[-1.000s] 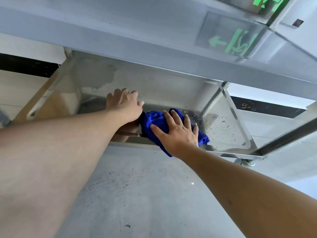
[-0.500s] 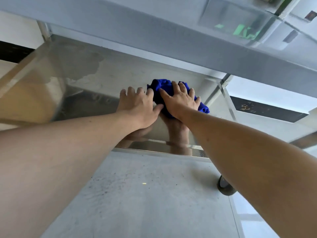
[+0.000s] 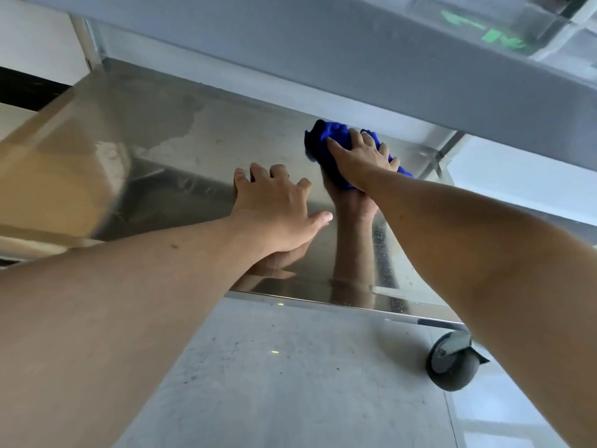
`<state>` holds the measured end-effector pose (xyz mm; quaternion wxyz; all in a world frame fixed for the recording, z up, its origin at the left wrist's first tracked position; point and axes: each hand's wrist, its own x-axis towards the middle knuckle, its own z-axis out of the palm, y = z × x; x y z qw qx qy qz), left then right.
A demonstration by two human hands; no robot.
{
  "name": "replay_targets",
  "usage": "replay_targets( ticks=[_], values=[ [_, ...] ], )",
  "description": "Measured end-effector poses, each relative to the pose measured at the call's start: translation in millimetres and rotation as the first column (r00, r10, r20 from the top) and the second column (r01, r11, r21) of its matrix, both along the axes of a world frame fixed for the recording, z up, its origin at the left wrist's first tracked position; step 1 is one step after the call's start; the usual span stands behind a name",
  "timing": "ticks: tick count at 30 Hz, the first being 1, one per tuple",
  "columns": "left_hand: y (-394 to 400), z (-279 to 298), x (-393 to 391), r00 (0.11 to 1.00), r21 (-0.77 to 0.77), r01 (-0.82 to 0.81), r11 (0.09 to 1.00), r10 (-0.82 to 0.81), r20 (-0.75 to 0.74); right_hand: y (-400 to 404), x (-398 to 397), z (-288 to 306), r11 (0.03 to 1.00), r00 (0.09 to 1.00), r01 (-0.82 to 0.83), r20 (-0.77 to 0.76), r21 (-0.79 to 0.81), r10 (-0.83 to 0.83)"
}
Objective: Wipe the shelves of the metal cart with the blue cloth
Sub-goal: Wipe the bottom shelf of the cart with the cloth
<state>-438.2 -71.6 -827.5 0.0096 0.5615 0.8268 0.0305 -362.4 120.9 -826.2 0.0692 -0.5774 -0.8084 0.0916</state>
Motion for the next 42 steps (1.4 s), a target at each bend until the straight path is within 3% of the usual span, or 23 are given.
replay_targets(
  ticks=[10,16,22,32,36,42],
  values=[
    [23.7,28.0,8.2,0.983,-0.181,-0.102,0.978,0.127,0.136,-44.4,38.8,-9.4,1.0,1.0,0.017,0.013,0.021,-0.017],
    [21.2,11.2,19.2,0.987,-0.18,-0.127,0.976,0.141,0.072,-97.9,87.2,-8.6,0.999,0.999,0.033,0.027,-0.009,-0.033],
    [22.7,11.0,39.8,0.96,-0.13,-0.227,0.965,0.245,0.139,-146.4,134.2,-6.7,0.994,0.994,0.108,0.035,-0.029,-0.107],
    [38.7,11.5,99.7,0.98,-0.011,0.108,0.994,-0.105,0.168,-192.2,191.2,-8.0,0.971,0.97,0.239,0.052,-0.002,-0.238],
    [36.2,2.0,91.4,0.978,0.06,0.162,0.985,-0.168,0.123,-171.7,201.2,-5.5,0.962,0.959,0.273,0.086,-0.02,-0.271],
    [36.7,-8.6,76.3,0.958,0.117,0.192,0.974,-0.212,0.195,-124.9,199.7,-5.5,0.952,0.946,0.304,0.13,-0.035,-0.297]
  ],
)
